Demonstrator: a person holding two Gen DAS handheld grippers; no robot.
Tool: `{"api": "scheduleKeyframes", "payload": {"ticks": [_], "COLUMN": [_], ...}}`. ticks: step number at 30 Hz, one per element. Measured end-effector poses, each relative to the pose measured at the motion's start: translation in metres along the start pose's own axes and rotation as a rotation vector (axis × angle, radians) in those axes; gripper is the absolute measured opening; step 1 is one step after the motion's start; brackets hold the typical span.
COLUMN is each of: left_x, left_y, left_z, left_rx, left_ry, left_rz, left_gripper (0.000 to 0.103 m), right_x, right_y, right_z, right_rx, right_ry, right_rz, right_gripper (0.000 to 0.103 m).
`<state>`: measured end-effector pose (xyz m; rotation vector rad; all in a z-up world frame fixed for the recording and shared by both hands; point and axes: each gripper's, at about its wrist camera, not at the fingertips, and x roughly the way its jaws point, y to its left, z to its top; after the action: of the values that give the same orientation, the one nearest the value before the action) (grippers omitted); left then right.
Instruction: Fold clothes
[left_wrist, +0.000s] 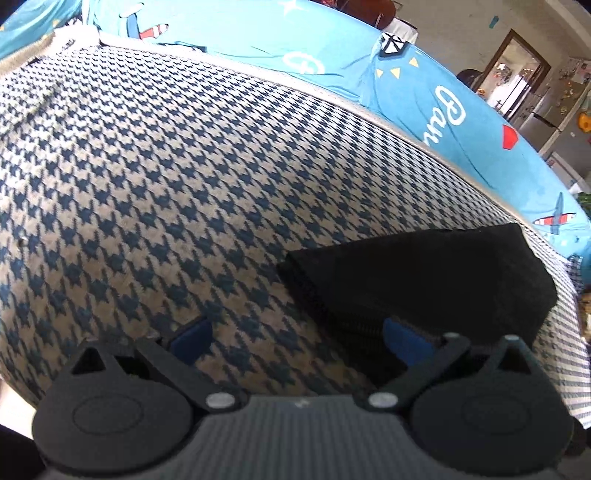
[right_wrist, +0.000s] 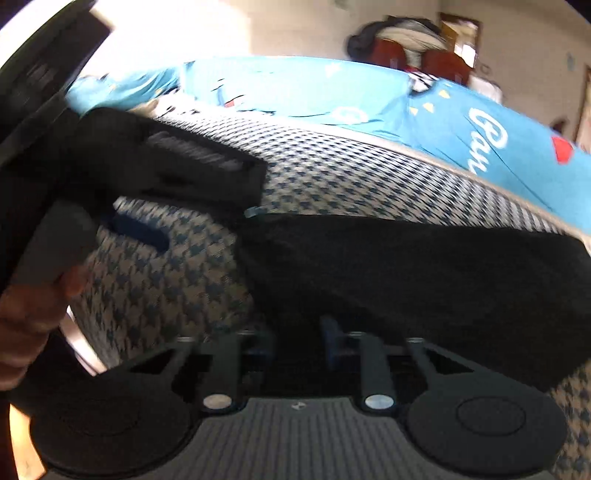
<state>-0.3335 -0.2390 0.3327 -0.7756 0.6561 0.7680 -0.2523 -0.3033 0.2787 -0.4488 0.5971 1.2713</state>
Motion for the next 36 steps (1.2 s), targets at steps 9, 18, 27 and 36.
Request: {"api": "scheduleKeyframes", "payload": {"ticks": [9, 18, 27, 36], "left_x": [0.015, 0.042, 0.059, 0.066], "left_y": [-0.009, -0.02, -0.055, -0.062], "left_z": [0.008, 0.025, 0.04, 0.046], "left_rx": [-0.046, -0.102, 0.049, 0.059], "left_ry": [0.08, 0.148, 0.12, 0.123], "left_rz": [-0.147, -0.239, -0.134, -0.121], "left_gripper": [0.103, 0.103, 0.041, 0.031], "right_x": [0.005, 0.001, -0.006, -0.016], "right_y": [-0.053, -0.046, -0.038, -0.008], "right_z": [-0.003, -0.006, -0.006, -0.005], "right_rx": [0.399, 0.389, 0.313, 0.116], "right_ry": [0.007, 0.006, 0.002, -0.015], "right_rz": [0.162, 0.161, 0.144, 0.117], "right_gripper": [0.015, 0.015, 0.022, 0.049]}}
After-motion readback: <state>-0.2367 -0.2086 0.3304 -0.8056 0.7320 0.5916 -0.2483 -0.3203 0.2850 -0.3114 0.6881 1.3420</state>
